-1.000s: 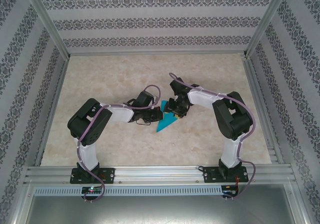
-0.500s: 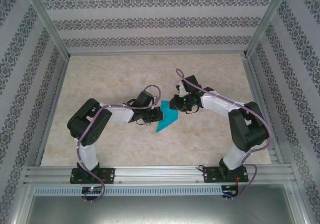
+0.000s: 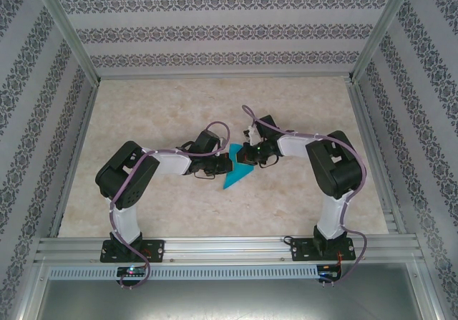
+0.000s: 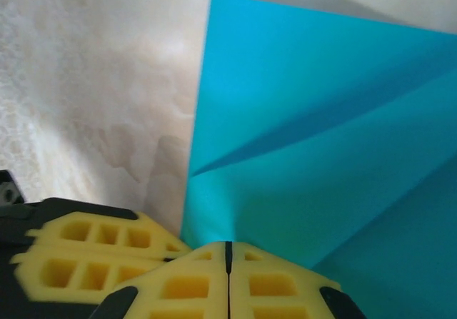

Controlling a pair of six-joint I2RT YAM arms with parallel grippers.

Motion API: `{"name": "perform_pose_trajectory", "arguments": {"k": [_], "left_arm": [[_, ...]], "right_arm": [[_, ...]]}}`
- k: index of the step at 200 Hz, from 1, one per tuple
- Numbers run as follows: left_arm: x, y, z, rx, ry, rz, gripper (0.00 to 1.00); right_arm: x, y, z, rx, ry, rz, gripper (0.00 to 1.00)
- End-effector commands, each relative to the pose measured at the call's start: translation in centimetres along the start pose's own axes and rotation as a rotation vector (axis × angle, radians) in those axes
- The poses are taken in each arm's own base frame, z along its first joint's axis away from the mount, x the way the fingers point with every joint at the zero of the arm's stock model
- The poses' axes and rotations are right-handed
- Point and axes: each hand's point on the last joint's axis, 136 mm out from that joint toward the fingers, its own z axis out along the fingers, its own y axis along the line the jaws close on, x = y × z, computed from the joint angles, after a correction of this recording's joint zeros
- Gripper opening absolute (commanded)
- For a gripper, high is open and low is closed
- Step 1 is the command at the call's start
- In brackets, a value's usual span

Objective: Fold a paper plane with a square sheet of paper (pick it up from the middle)
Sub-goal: Fourth fold the wing at the center of the table.

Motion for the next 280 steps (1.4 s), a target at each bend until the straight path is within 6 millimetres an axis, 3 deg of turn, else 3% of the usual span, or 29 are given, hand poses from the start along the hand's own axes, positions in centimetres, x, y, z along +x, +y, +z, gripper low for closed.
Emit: {"name": "perform_pose_trajectory", "arguments": {"k": [1, 41, 87, 102, 184, 208, 251, 280], "left_arm": [[3.6, 5.7, -0.4, -0.195, 0.114, -0.069, 0.0], [2.8, 4.5, -0.8, -0.154, 0.107, -0.031, 0.0], [-1.2, -0.5, -3.3, -0.041, -0.02, 0.036, 0.04], [-2.0, -1.3, -4.0, -0.029, -0.056, 0.039, 0.05], [-1.3, -2.2, -2.6, 0.055, -0.018, 0.013, 0.04], [-0.8, -1.2, -2.1, 0.018, -0.005, -0.006, 0.04], [-1.9, -1.6, -3.9, 0.019, -0.091, -0.014, 0.08], [-2.3, -0.2, -4.6, -0.026, -0.121, -0.07, 0.2]], "right_arm": [[0.4, -0.5, 0.9, 0.009, 0.031, -0.031, 0.07], [1.1, -1.6, 1.7, 0.048, 0.053, -0.005, 0.07], [1.9, -2.9, 2.0, 0.112, 0.063, 0.021, 0.06], [2.0, -3.0, 2.1, 0.118, 0.068, 0.021, 0.06], [2.2, -3.2, 2.6, 0.137, 0.082, 0.017, 0.06], [2.0, -2.8, 2.5, 0.122, 0.075, 0.015, 0.07], [1.5, -1.9, 2.1, 0.097, 0.062, 0.008, 0.09], [1.5, -1.6, 2.0, 0.083, 0.062, 0.007, 0.1]]}}
